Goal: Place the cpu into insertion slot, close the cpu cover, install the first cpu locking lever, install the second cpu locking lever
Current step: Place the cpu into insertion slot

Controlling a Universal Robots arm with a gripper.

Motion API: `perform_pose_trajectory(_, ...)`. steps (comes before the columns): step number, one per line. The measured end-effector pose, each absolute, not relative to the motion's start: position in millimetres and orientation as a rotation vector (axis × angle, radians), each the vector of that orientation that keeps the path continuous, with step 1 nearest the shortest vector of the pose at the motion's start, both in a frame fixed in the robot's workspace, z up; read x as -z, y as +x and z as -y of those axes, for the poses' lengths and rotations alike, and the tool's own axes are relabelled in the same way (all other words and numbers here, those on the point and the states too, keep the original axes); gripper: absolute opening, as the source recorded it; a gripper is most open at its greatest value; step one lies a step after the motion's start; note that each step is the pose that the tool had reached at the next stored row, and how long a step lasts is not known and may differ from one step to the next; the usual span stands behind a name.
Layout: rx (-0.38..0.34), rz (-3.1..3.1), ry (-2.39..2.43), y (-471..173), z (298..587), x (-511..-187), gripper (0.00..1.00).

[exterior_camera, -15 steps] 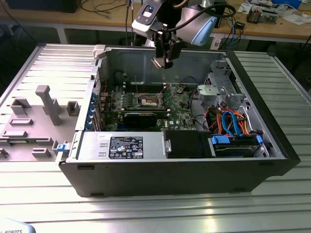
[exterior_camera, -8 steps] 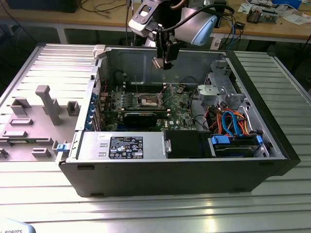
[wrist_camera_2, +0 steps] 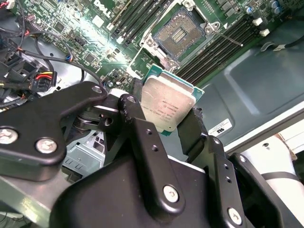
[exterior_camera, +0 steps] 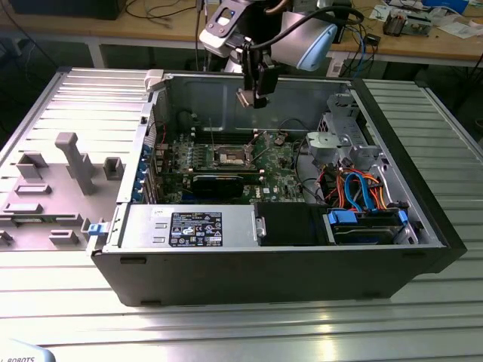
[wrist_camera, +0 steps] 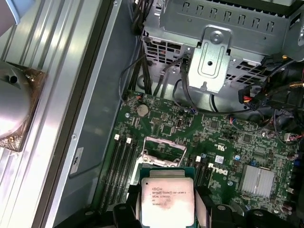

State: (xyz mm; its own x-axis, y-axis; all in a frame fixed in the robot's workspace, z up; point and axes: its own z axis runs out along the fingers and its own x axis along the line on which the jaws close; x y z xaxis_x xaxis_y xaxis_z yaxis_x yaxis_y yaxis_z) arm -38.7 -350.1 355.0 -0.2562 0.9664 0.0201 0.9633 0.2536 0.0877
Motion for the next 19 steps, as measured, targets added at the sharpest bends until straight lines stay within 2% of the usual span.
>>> perform_pose_trajectory(19, -0.112, -2.27, 2.113, -41.8, 350.1, -347.2, 0.54)
